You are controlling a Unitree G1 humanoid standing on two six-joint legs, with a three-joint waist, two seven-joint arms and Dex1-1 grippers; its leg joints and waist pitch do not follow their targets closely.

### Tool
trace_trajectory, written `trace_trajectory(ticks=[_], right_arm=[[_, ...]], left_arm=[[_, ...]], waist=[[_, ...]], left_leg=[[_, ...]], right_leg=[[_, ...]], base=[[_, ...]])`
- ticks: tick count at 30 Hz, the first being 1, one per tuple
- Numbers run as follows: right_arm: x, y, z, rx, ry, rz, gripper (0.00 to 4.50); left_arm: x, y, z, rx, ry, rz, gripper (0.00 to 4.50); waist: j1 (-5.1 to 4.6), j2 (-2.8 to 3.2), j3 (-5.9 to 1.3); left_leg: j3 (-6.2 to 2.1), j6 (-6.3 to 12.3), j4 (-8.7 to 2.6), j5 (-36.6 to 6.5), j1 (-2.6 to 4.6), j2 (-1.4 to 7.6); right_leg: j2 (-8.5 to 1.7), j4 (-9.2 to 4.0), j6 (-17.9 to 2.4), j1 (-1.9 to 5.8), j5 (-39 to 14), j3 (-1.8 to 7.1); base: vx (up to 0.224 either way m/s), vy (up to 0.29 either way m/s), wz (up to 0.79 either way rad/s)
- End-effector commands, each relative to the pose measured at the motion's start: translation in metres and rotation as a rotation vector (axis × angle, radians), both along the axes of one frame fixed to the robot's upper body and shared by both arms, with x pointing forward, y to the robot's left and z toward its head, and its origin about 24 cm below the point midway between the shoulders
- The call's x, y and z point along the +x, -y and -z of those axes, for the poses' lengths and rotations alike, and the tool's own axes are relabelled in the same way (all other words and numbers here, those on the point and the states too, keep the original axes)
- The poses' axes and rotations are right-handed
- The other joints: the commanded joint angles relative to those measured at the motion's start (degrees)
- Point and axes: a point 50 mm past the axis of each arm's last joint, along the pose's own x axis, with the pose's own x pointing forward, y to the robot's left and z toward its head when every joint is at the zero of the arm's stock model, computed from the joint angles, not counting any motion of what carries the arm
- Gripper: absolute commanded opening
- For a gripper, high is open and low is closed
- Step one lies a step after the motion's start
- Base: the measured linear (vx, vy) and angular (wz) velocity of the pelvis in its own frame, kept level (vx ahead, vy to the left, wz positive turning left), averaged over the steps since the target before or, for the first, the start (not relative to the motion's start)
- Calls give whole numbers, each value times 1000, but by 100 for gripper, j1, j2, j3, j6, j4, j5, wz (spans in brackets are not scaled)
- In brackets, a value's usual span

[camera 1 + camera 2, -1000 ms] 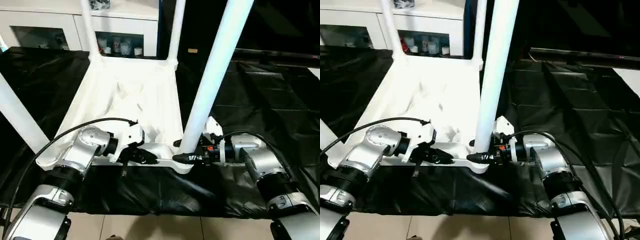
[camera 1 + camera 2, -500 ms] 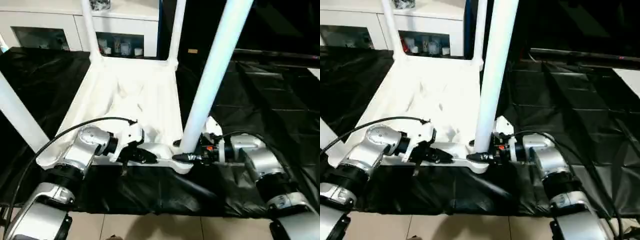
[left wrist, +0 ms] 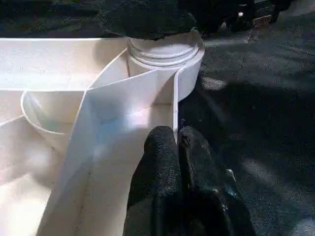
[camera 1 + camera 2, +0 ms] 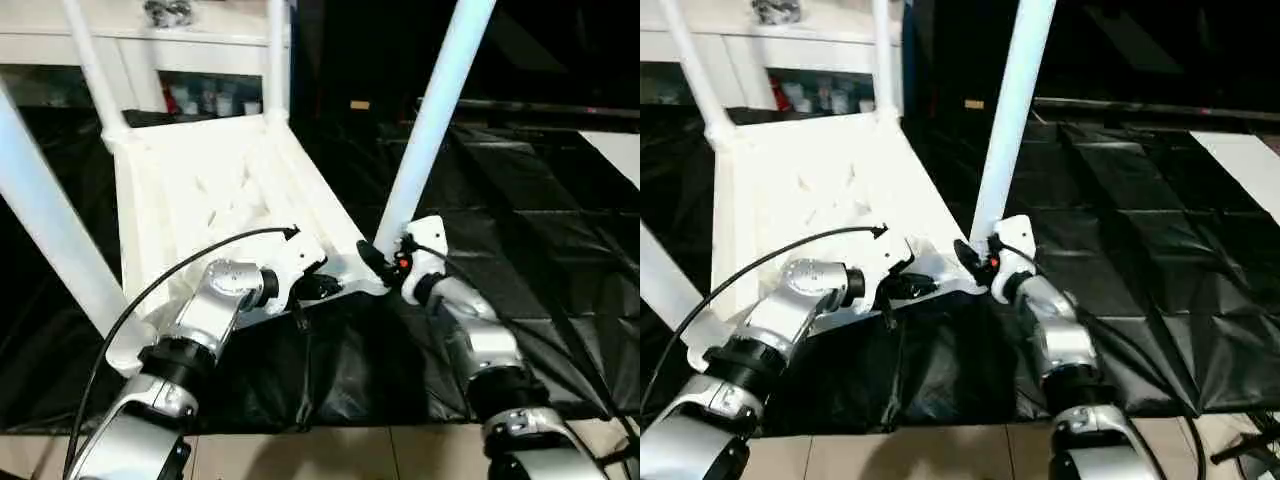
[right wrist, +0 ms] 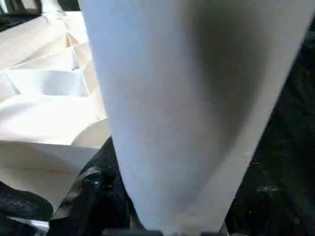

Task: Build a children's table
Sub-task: Rotate leg to tighten

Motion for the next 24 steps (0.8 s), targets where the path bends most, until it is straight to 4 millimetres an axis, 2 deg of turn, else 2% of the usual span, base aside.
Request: trace_trajectory(ticks=[1,4,5,6,8,9,10,11,12,13,15,16,17,18,19,21,23,24], right_arm=[[-15,-37,19,9,-101,-121,198],[-14,-29,19,-37,-68,-121,198],[-14,-27,19,-56,-56,-129,254],[-14,-22,20,-72,-53,-135,268],[-15,-15,19,-52,-59,-165,269],[-17,-11,18,-53,-57,-201,275],[-21,-6,17,-70,-53,-259,288],[-23,-4,16,-81,-51,-287,301],[-24,1,14,-89,-43,-313,309],[-25,3,13,-93,-36,-326,313],[-31,20,4,-77,-9,-396,313],[-36,31,-1,-77,0,-436,313],[-37,35,-3,-79,2,-449,313],[-43,46,-8,-85,8,-492,313],[-48,58,-12,-100,7,-520,313],[-55,76,-18,-130,0,-557,313],[-62,90,-23,-151,-11,-573,313],[-68,110,-31,-152,-29,-550,313]], left_arm=[[-8,34,-7,-48,31,117,0],[-8,30,-7,-34,27,121,0],[-8,28,-7,-31,27,117,0],[-8,25,-6,-23,27,119,0],[-7,20,-5,-11,30,118,0],[-7,17,-5,-8,32,125,0],[-6,13,-5,-3,37,136,0],[-6,12,-5,-1,41,141,0],[-6,10,-5,-1,44,150,0],[-6,9,-5,-2,45,156,0],[-5,4,-6,1,56,188,0],[-4,0,-7,4,63,199,0],[-4,-1,-7,5,67,207,0],[-4,-4,-8,7,81,232,0],[-5,-6,-8,8,82,259,0],[-7,-10,-8,0,77,302,0],[-9,-13,-8,-12,70,331,0],[-11,-16,-8,-19,68,371,0]], waist=[[-10,113,-245],[-17,134,-245],[-19,126,-242],[-17,147,-238],[-12,141,-251],[-6,135,-262],[23,165,-268],[27,157,-269],[33,174,-284],[36,159,-298],[65,167,-300],[109,202,-308],[109,202,-308],[152,190,-305],[164,213,-293],[181,206,-278],[193,224,-276],[193,218,-258]], left_leg=[[8,-11,-422,-1992,-32,7],[6,-5,-422,-2036,-33,6],[12,7,-419,-2019,-34,6],[12,10,-420,-2012,-32,8],[17,51,-410,-1978,-38,11],[26,93,-398,-1831,-51,10],[30,163,-386,-1632,-56,15],[40,208,-373,-1556,-56,16],[41,254,-365,-1374,-67,17],[49,306,-349,-1187,-75,16],[56,400,-329,-1001,-68,9],[57,520,-313,-908,-51,0],[57,520,-313,-908,-51,0],[71,634,-300,-889,-42,15],[62,646,-312,-976,-47,20],[66,607,-318,-1147,-45,23],[70,554,-315,-1235,-62,31],[66,515,-330,-1322,-76,14]], right_leg=[[-183,-546,-873,198,-1950,195],[-188,-546,-904,204,-1928,198],[-188,-549,-918,201,-1901,200],[-187,-545,-939,201,-1866,202],[-187,-534,-984,219,-1758,206],[-190,-514,-1049,232,-1541,215],[-186,-492,-1110,253,-1236,213],[-175,-486,-1144,257,-1069,214],[-175,-433,-1240,282,-720,213],[-181,-402,-1330,302,-412,212],[-176,-384,-1410,329,-142,205],[-167,-379,-1433,346,29,207],[-167,-379,-1433,346,29,207],[-170,-366,-1531,341,226,212],[-180,-382,-1539,346,81,202],[-183,-421,-1479,356,-231,199],[-193,-424,-1443,355,-475,195],[-187,-462,-1351,365,-776,176]], base=[[0,0,0],[0,0,0],[0,0,0],[0,0,0],[0,0,0],[0,0,0],[0,0,0],[0,0,0],[0,0,0],[0,0,0],[0,0,0],[0,0,0],[0,0,0],[0,0,0],[0,0,0],[0,0,0],[0,0,0],[0,0,0]])
